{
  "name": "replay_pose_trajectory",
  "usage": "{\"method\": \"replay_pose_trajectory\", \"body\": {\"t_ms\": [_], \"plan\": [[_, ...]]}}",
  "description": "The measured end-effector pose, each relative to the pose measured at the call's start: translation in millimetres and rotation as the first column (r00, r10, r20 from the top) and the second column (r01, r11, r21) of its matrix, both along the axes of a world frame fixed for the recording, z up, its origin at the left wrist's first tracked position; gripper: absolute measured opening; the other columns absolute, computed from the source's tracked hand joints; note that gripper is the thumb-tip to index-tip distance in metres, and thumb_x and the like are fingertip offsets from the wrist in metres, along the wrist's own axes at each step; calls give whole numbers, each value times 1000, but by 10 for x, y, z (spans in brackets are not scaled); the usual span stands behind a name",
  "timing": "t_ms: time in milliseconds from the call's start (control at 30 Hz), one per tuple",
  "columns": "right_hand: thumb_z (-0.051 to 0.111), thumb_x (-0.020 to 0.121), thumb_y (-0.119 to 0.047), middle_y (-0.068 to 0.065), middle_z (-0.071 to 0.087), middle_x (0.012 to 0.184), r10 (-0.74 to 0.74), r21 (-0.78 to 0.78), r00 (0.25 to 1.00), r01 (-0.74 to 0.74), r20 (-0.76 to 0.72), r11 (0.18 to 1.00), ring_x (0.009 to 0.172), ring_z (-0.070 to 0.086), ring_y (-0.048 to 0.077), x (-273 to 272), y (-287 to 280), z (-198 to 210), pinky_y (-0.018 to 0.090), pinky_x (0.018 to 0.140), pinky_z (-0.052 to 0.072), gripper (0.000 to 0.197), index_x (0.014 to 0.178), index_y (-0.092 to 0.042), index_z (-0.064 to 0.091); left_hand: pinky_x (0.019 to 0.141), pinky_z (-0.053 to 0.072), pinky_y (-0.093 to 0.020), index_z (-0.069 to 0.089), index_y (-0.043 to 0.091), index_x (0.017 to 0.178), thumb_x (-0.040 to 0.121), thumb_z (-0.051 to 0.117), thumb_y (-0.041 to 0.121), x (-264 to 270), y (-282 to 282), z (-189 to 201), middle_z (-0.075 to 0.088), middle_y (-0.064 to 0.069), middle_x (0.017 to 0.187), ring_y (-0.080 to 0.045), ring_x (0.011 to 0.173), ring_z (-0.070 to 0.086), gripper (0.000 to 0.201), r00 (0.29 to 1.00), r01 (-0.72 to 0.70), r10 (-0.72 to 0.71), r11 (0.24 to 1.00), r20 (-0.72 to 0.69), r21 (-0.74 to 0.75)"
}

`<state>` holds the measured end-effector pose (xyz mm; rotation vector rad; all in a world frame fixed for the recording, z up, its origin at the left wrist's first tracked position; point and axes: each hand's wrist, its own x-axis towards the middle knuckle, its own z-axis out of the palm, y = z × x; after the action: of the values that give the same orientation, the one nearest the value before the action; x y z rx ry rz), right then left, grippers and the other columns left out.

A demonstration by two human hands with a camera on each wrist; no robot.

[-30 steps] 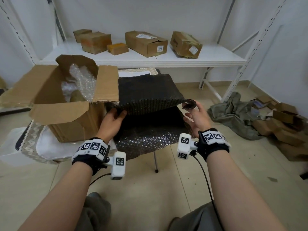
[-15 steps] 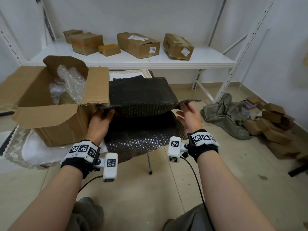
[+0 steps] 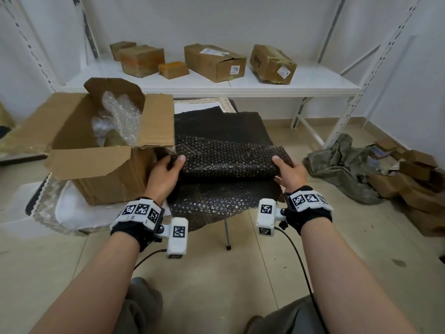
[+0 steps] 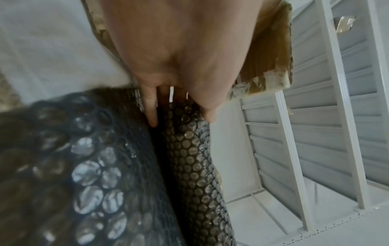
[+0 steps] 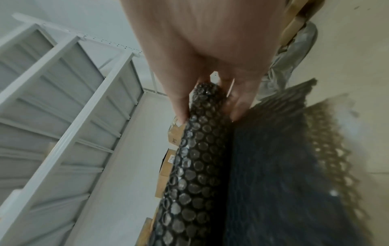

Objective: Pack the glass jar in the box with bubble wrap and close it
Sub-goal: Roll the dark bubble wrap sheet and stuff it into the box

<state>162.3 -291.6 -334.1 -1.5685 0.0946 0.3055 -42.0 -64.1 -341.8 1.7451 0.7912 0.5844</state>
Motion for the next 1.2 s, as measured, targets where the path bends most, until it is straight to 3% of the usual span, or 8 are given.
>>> {"method": "replay_pose_trajectory", "body": {"t_ms": [300, 533, 700, 800, 867, 967, 1100, 1200], "plan": [[78, 75, -8, 12, 58, 110, -6, -97, 998, 0, -57, 995, 81, 58, 21, 62, 22, 0, 29, 54, 48, 60, 125, -14, 45, 97, 49, -39, 67, 10, 115, 93, 56, 48, 19, -37, 34, 69, -7, 112, -26, 106, 63, 46, 992, -38, 48, 996, -114, 87], [70, 77, 6, 12, 64, 87, -137, -81, 988, 131, -73, 988, 52, 52, 19, 87, 4, -13, 32, 50, 45, 53, 112, -26, 48, 95, 47, -39, 57, 9, 121, 91, 62, 35, 33, -59, 26, 64, -11, 120, -33, 113, 59, 40, 936, -13, 125, 946, -330, 323], [68, 79, 5, 16, 61, 112, -149, -134, 987, 141, -50, 981, 77, 63, 28, 69, 35, -20, 35, 57, 49, 46, 106, -25, 45, 80, 52, -41, 38, 27, 123, 83, 72, 16, 57, -212, 70, 45, -10, 127, -27, 90, 62, 54, 917, 148, 105, 806, -384, 573], [65, 79, 7, 15, 60, 115, -184, -124, 982, 178, -41, 976, 87, 63, 30, 86, 47, -19, 38, 70, 53, 43, 104, -24, 47, 87, 51, -41, 59, 31, 111, 84, 72, 20, 74, -211, 87, 41, 4, 131, -21, 106, 55, 32, 934, 263, 10, 659, -358, 705], [61, 81, 9, 15, 60, 114, -208, -100, 977, 202, -52, 974, 85, 61, 28, 94, 43, -19, 38, 70, 54, 41, 104, -23, 48, 93, 48, -39, 68, 33, 100, 86, 67, 42, 73, -205, 105, 54, 11, 121, -14, 111, 53, 17, 916, 346, -109, 700, -386, 624], [58, 79, 8, 15, 63, 117, -229, -83, 968, 222, -99, 972, 94, 64, 30, 89, 34, -21, 44, 84, 57, 41, 104, -25, 50, 96, 46, -39, 66, 38, 112, 68, 65, 69, 59, -193, 138, 56, 15, 121, -10, 114, 50, 54, 837, 470, -214, 752, -503, 462], [64, 78, 2, 16, 59, 122, -234, 5, 962, 237, -140, 972, 102, 63, 29, 71, 49, 17, 45, 89, 57, 41, 108, -23, 50, 101, 43, -42, 53, 36, 127, 75, 74, 35, 55, -187, 154, 50, 8, 133, -17, 124, 46, 56, 773, 544, -207, 703, -600, 459], [64, 83, -16, 16, 61, 119, -177, 195, 972, 205, -152, 959, 93, 67, 25, 9, 40, 114, 36, 69, 61, 41, 120, -12, 48, 87, 51, -42, 50, 36, 117, 83, 66, 22, 70, -197, 163, 61, 2, 116, -21, 104, 58, 41, 826, 459, -152, 741, -543, 491]]}}
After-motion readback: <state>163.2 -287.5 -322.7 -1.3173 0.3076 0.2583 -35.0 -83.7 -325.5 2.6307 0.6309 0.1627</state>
